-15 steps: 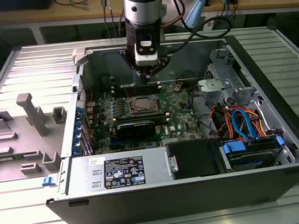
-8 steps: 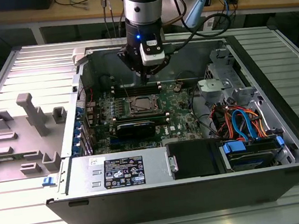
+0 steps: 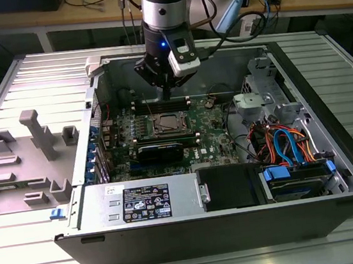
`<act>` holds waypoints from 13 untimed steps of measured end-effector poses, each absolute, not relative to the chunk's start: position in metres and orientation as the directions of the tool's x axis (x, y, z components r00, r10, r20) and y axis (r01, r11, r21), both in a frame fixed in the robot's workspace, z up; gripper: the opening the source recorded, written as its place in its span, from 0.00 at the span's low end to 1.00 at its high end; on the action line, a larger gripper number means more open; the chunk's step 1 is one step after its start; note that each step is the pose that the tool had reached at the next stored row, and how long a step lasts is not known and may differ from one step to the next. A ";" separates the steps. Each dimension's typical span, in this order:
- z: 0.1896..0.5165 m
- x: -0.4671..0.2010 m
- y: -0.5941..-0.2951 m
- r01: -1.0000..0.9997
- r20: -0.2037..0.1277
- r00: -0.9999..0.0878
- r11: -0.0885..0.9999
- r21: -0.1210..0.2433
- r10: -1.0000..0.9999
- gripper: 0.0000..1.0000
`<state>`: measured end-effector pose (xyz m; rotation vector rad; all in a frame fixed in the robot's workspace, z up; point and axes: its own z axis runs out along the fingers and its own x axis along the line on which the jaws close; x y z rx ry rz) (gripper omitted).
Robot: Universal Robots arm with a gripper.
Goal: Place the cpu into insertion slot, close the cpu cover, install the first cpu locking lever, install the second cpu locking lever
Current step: 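Install the first cpu locking lever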
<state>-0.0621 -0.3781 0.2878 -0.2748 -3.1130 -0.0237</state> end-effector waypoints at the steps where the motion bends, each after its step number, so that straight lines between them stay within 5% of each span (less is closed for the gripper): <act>1: 0.288 -0.063 -0.378 0.175 0.018 -0.985 0.985 0.014 0.174 0.11; 13: 0.288 -0.063 -0.378 0.175 0.018 -0.985 0.985 0.014 0.174 0.11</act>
